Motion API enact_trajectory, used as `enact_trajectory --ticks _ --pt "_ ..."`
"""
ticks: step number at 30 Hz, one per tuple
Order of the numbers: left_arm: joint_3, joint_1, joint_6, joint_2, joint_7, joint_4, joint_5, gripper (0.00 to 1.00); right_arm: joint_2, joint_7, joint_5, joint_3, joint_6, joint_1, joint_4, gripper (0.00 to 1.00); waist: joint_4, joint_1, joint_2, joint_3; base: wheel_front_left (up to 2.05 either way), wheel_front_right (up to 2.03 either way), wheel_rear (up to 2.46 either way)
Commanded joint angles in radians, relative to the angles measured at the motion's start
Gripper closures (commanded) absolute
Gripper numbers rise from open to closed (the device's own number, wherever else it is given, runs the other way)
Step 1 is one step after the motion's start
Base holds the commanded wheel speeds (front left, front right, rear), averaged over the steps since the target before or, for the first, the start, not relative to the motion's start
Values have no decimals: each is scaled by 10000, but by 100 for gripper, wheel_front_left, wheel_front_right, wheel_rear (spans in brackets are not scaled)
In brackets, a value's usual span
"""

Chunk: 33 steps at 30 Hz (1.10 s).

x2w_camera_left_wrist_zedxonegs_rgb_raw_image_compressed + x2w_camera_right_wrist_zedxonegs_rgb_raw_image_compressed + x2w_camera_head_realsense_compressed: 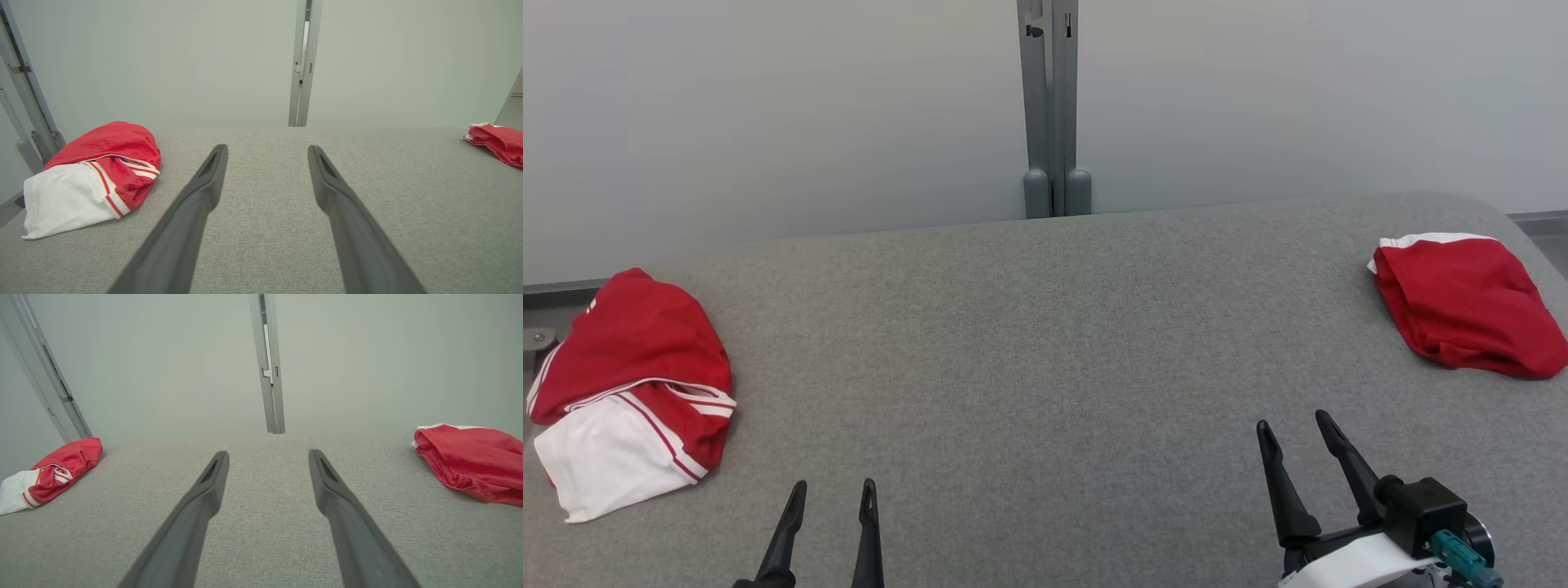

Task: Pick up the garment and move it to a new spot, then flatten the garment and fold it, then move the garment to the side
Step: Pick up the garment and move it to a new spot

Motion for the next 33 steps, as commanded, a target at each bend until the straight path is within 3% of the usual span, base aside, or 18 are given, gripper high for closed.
enact_trajectory --ticks 1,16,33 --pt "30 -146 -21 9 -7 -10 32 0 10 -28 24 9 -13 122 21 0 -3 1 0 8 0 0 0" --pt "-114 -214 -128 8 -7 153 123 0 50 -28 209 156 -13 182 98 0 226 1 0 128 0 0 0" --pt "82 13 -101 13 -7 224 154 0 57 -28 311 435 -13 87 89 0 3037 1 0 425 0 0 0"
